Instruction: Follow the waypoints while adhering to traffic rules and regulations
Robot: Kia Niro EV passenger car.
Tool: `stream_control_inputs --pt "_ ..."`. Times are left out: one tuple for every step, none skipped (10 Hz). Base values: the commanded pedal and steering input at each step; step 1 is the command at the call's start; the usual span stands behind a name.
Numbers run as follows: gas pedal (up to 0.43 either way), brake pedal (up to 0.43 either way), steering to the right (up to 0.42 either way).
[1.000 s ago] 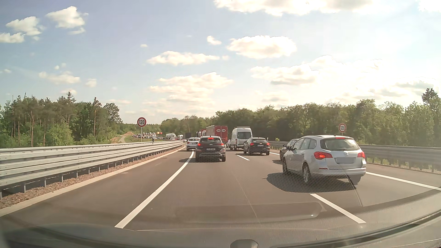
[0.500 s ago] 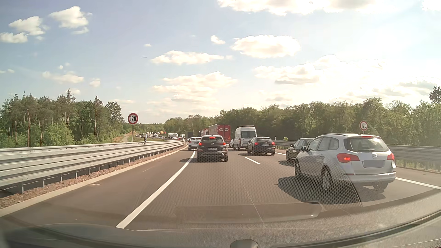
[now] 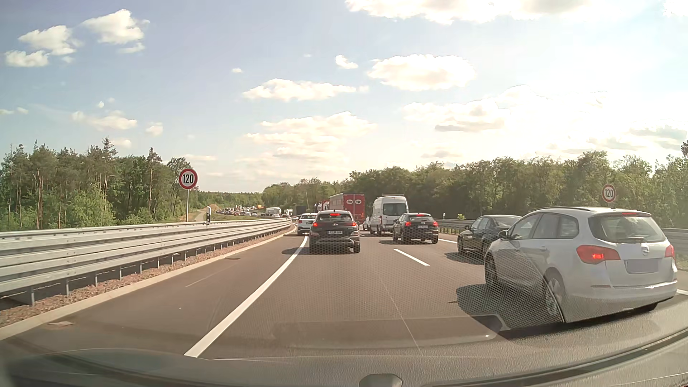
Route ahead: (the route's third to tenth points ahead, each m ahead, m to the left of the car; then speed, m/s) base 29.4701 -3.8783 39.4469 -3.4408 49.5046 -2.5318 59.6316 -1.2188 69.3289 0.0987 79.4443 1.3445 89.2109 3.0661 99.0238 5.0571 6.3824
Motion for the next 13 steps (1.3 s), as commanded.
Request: stream_control_inputs --pt "0.0 0.0 -0.021" --pt "0.0 0.012 -0.021" --pt "0.0 0.018 -0.02" --pt "0.0 0.018 -0.019" --pt "0.0 0.024 -0.018" --pt "0.0 0.024 -0.015" --pt "0.0 0.012 -0.013" --pt "0.0 0.012 -0.012" --pt "0.0 0.012 -0.012" --pt "0.0 0.012 -0.011" --pt "0.0 0.018 -0.01" --pt "0.0 0.018 -0.009" --pt "0.0 0.03 -0.008"
